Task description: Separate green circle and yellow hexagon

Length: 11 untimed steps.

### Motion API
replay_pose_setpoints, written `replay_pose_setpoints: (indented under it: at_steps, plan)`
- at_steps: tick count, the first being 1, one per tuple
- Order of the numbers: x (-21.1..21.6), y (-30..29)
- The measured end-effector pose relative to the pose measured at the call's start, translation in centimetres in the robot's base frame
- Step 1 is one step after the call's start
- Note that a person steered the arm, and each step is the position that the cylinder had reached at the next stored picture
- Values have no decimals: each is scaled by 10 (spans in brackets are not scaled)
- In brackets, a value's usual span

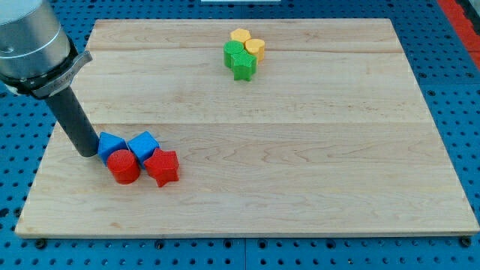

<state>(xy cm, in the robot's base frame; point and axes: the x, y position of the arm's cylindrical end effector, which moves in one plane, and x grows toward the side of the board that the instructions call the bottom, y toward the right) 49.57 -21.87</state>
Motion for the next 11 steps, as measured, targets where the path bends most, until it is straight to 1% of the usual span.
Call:
replay_pose_setpoints:
  at_steps: [1, 2, 3, 5, 6, 7, 8, 9, 10, 11]
  plan:
    - [0, 0]
    - [-11, 0]
    - [-77, 0]
    - [-194, 55]
    - [-226, 136]
    - [-240, 170]
    - [-239, 235]
    - [-208, 245]
    - [-216, 245]
    - [-237, 243]
